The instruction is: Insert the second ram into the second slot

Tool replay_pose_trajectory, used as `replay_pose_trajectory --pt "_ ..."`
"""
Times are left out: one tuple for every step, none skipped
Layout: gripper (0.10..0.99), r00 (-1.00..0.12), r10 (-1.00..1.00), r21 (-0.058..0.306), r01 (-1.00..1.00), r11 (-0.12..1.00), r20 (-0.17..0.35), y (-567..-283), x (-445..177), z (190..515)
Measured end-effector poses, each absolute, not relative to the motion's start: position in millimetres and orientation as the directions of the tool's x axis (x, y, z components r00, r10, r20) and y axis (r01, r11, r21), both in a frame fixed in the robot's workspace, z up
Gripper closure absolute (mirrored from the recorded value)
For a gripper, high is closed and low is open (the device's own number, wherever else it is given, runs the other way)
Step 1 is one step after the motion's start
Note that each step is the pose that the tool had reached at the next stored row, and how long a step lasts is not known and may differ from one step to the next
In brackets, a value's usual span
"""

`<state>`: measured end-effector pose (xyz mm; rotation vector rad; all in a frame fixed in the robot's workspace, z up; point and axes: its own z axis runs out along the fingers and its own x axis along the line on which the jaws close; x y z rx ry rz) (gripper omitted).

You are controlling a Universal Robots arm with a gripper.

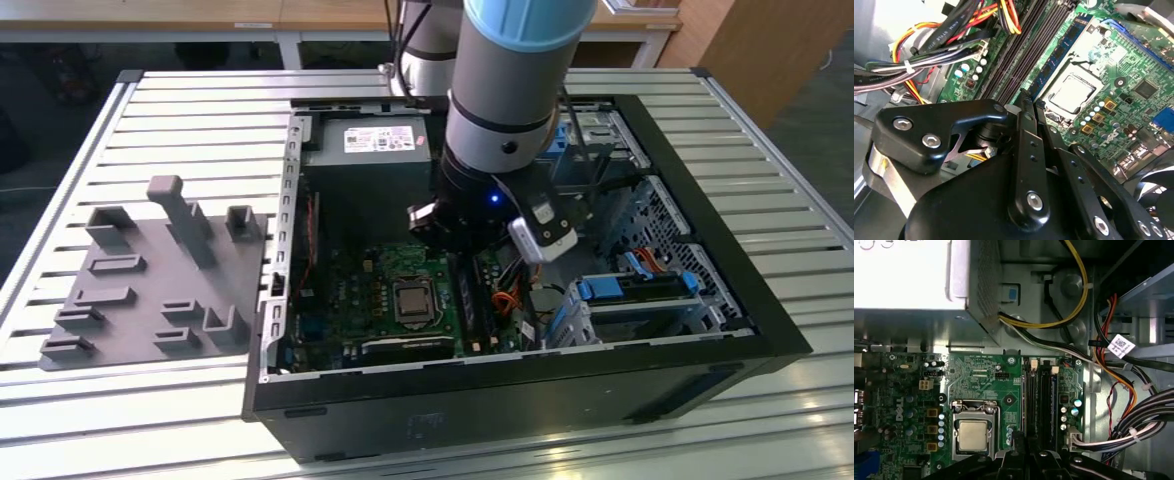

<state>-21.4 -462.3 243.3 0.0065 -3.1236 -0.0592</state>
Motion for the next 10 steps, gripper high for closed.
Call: replay_pose_trajectory --pt "0.949 -1.000 -0.003 0.038 -0.002 0.999 0.017 -462.3 -20.4 243.0" --pt "0.949 -1.000 -0.001 0.038 -0.001 0.999 0.017 -462.3 -19.0 242.4" --pt "0.949 -1.000 0.000 0.038 0.001 0.999 0.017 -462.4 -18.1 241.9" --pt "0.949 -1.000 0.001 0.038 0.002 0.999 0.017 -462.3 -17.4 241.3" --pt "0.949 -1.000 0.004 0.038 0.005 0.999 0.017 -462.4 -16.9 240.2" --pt "0.949 -1.000 0.008 0.039 0.008 0.999 0.017 -462.5 -16.8 239.0" --pt "0.949 -1.000 0.009 0.039 0.009 0.999 0.017 -463.1 -16.8 238.0" --pt "0.949 -1.000 0.008 0.040 0.009 0.999 0.017 -464.0 -16.7 236.9" --pt "0.949 -1.000 0.008 0.040 0.008 0.999 0.017 -464.5 -16.8 235.8" --pt "0.949 -1.000 0.005 0.041 0.006 0.999 0.017 -464.6 -16.8 234.9"
